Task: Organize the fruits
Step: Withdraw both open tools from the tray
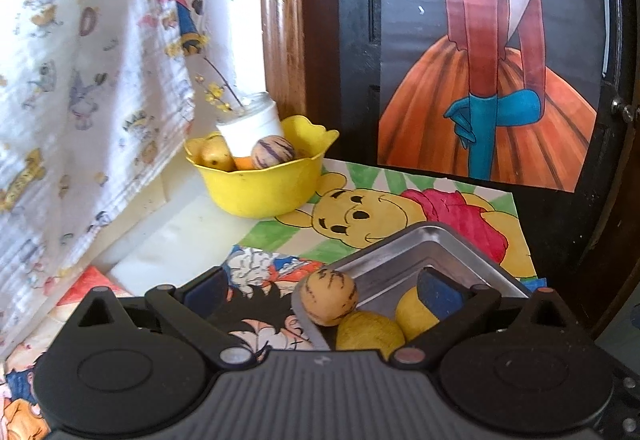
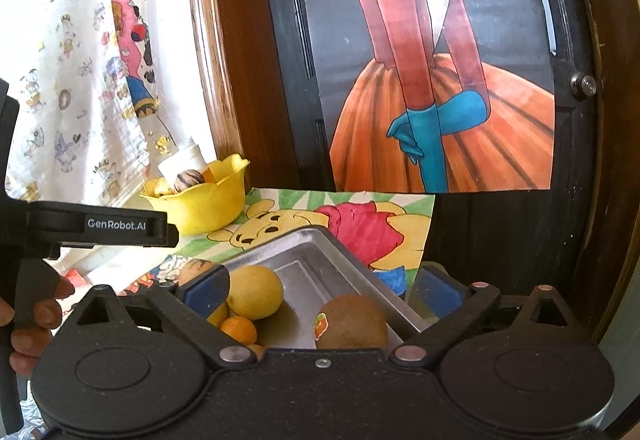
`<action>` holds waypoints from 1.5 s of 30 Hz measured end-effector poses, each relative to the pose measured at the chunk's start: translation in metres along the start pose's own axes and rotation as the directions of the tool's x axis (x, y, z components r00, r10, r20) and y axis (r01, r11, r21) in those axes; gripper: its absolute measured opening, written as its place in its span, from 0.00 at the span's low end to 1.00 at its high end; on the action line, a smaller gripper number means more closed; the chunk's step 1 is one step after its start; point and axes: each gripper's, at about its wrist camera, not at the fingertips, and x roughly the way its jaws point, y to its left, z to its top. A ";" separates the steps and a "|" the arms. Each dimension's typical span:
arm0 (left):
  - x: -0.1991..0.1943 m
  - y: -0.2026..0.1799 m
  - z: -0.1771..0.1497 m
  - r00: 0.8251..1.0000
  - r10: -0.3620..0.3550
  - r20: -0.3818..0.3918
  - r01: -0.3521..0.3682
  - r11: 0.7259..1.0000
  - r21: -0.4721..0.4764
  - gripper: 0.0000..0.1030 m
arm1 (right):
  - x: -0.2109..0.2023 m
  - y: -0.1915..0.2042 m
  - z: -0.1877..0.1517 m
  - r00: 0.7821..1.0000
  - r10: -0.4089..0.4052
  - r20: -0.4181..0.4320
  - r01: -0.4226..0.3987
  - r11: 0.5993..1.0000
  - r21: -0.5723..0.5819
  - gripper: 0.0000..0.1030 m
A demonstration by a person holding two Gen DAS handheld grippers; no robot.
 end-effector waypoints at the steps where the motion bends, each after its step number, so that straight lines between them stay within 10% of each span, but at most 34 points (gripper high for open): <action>1: -0.003 0.002 -0.001 1.000 0.003 0.003 -0.003 1.000 -0.004 1.00 | -0.003 0.000 0.001 1.000 0.002 0.005 -0.002 1.000 0.000 0.99; 45: -0.142 0.075 -0.116 0.972 0.228 0.057 -0.206 0.944 -0.257 1.00 | -0.092 0.053 -0.035 0.992 0.118 0.046 -0.111 0.986 -0.121 0.99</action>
